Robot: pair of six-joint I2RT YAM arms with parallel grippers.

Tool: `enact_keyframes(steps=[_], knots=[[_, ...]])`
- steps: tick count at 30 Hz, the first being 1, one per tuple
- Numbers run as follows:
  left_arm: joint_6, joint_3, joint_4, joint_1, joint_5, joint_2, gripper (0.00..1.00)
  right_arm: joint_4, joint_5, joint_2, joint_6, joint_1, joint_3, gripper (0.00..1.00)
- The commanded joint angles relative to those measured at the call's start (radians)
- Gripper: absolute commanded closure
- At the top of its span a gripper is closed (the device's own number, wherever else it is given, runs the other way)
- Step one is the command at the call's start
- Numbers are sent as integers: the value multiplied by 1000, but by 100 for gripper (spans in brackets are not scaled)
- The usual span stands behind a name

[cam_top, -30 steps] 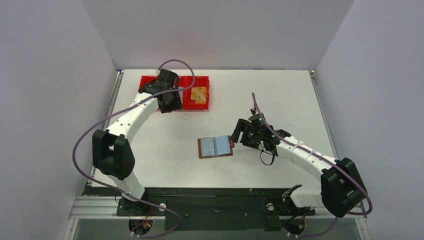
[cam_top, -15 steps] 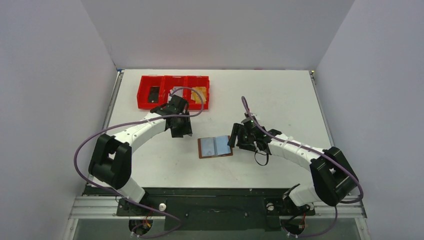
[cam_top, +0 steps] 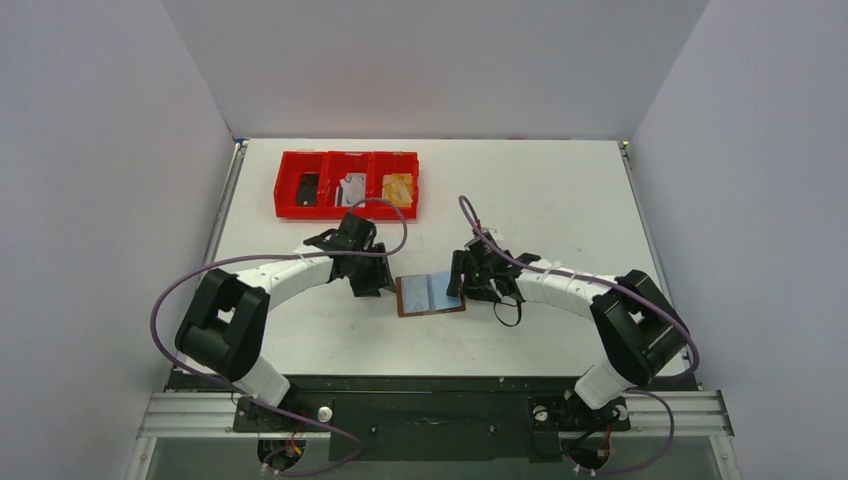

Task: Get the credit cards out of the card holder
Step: Close the card holder at the center of the board.

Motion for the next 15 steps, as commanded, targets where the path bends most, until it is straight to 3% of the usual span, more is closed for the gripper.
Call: enact_keyframes(steps=[1, 7, 15], knots=[[-25, -15, 110, -3, 67, -30, 57, 24, 36, 30, -21, 19, 52, 33], [-25, -22, 122, -3, 87, -12, 57, 16, 60, 68, -12, 30, 69, 36], [-14, -28, 119, -4, 70, 20, 57, 8, 61, 95, -1, 41, 72, 53]])
